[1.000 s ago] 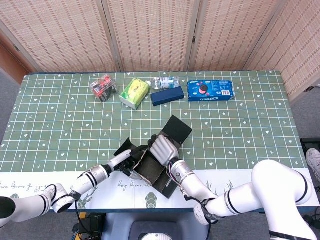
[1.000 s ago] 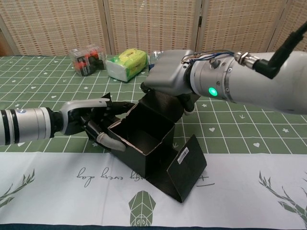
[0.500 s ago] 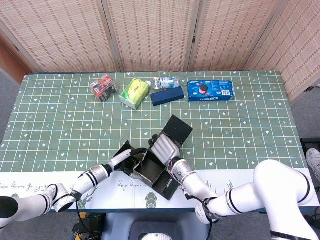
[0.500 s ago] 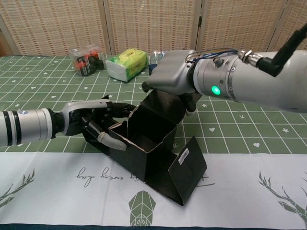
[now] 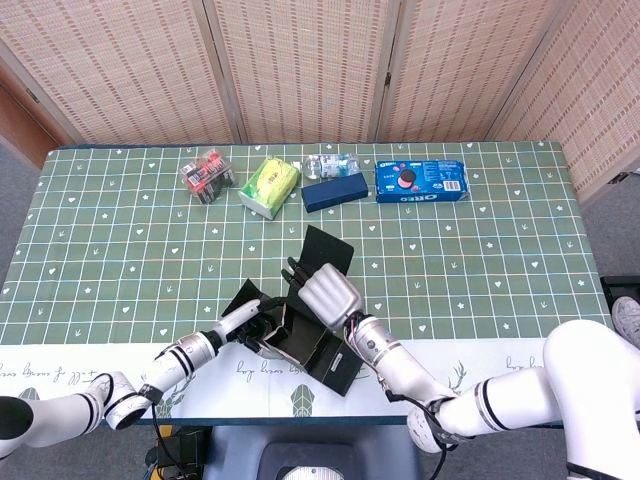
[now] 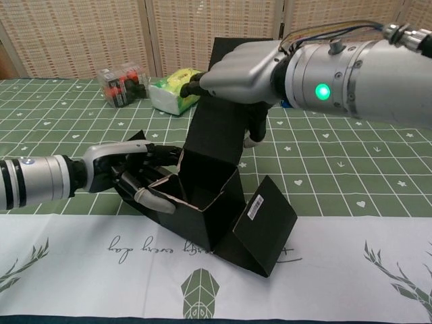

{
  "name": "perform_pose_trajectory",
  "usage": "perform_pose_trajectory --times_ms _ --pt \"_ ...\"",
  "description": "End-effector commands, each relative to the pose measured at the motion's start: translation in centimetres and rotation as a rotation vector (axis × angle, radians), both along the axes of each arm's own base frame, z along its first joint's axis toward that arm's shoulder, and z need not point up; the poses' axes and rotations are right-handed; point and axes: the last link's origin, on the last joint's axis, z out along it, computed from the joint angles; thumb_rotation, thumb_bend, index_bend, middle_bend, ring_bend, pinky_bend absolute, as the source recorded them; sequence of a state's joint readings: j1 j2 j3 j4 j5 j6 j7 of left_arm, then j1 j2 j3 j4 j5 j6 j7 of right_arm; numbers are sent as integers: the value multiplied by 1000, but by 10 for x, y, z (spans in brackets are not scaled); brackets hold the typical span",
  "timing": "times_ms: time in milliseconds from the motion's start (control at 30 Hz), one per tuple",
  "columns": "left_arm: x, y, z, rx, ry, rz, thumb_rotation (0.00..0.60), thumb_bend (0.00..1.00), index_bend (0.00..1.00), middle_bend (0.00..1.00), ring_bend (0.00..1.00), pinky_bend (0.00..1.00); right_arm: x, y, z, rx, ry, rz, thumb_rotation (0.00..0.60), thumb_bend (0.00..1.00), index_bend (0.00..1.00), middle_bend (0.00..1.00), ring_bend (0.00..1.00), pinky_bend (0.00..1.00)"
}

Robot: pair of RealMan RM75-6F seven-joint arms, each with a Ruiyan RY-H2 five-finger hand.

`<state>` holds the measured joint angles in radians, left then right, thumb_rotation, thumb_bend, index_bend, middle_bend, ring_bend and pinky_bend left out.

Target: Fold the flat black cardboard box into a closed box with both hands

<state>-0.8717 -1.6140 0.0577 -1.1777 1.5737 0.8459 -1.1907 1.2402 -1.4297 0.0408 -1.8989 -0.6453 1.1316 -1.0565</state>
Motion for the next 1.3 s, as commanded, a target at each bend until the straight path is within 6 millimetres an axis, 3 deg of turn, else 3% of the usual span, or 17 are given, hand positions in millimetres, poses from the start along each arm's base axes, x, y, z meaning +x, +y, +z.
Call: perform_pose_trajectory --times_ms 33,267,433,600,1067,1300 --pt "0 0 1 13 3 5 600 111 182 189 595 887 2 5 10 8 -66 2 600 214 0 2 766 977" --pt "1 1 5 40 14 10 600 111 187 189 594 888 -2 13 18 30 -130 19 600 211 0 0 764 977" --pt "1 0 8 50 29 3 600 111 187 189 594 888 -1 17 18 50 -154 28 600 137 0 0 753 977" --pt "-2 3 18 69 23 30 600 111 188 189 594 888 -1 23 32 38 -227 30 600 102 0 0 747 977" --pt "-35 9 73 100 -72 230 600 111 201 190 588 891 -63 48 72 11 -478 -147 600 141 0 0 747 977" --pt "-49 10 100 94 -138 310 600 111 201 190 586 891 -86 58 75 -34 -542 -125 600 141 0 21 747 977"
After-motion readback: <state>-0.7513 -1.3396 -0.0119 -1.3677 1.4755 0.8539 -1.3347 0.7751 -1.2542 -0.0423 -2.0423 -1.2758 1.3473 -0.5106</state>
